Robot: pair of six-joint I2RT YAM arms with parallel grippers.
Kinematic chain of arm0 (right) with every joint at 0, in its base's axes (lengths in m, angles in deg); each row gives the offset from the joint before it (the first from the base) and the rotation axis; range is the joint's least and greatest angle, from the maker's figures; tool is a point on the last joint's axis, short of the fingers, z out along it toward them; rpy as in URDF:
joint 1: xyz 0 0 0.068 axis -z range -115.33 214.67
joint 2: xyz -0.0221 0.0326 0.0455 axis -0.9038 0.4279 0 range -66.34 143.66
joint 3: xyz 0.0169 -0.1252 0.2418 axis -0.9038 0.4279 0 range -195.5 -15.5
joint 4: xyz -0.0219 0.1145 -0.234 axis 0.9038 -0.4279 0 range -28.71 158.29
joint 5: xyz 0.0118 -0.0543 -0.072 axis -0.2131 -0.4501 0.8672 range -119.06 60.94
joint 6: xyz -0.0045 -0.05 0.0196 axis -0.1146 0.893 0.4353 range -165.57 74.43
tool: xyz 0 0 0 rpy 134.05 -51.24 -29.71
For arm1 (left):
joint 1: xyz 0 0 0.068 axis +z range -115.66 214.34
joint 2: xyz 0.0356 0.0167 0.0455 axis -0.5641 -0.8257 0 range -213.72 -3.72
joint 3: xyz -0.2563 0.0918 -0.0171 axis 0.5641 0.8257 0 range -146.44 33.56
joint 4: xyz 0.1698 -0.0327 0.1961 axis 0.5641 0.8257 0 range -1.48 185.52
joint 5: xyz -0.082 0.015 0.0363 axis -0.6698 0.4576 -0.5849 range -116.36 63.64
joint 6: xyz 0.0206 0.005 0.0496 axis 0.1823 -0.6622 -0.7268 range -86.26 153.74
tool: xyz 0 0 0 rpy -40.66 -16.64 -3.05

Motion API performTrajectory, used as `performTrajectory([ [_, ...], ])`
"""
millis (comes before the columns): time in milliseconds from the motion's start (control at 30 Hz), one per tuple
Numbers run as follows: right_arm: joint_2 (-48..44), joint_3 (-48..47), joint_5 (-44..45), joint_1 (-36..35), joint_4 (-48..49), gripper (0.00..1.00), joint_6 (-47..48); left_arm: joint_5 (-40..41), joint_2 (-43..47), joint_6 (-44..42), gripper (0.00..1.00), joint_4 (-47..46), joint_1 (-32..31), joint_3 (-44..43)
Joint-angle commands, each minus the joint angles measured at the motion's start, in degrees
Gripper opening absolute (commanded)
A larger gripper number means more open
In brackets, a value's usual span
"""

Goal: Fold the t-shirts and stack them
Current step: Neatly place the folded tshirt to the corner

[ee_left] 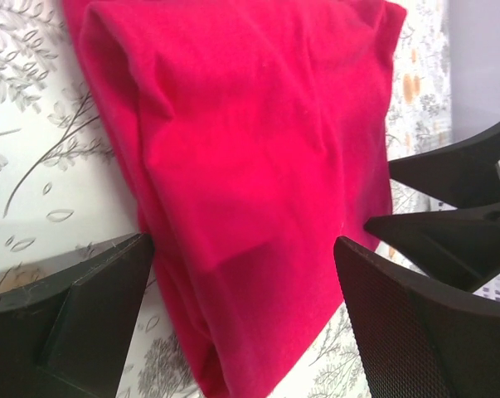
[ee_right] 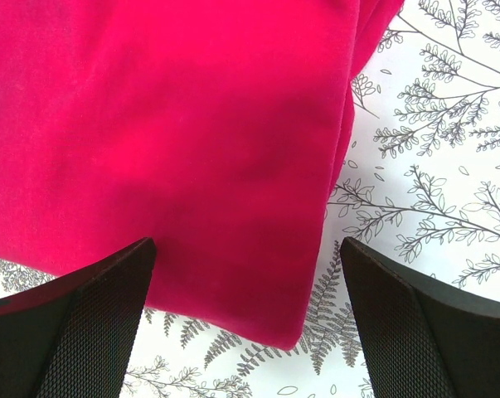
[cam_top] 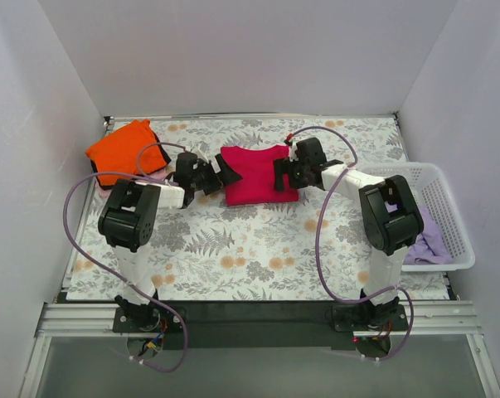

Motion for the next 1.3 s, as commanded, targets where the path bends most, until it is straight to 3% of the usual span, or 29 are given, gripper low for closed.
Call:
performTrajectory([
  [0,-1.68,-0.14,-0.70,-0.45,1.94,0.84,-0.43,-1.98,-3.03,1.49,0.84,-0.39,-0.05,-0.32],
  [467,-0.71,0.56,-0.96,-1.06,2.37,0.84,-0.70,-3.39,-9.36,4.57,0.83,-4.97,-4.97,-4.36],
  [733,0.43,0.82,-2.01,-0.98,3.17,0.83,-1.05,-4.53,-11.04,5.18,0.66,-5.76,-6.38,-5.42],
  [1000,2.10,1.35,-2.19,-0.98,3.78,0.83,-1.22,-3.83,-12.00,4.66,0.72,-4.09,-8.49,-8.14],
  [1267,2.72,2.84,-2.81,-1.06,4.84,0.83,-1.49,-1.63,-14.11,4.22,0.72,-1.89,-9.72,-10.17],
])
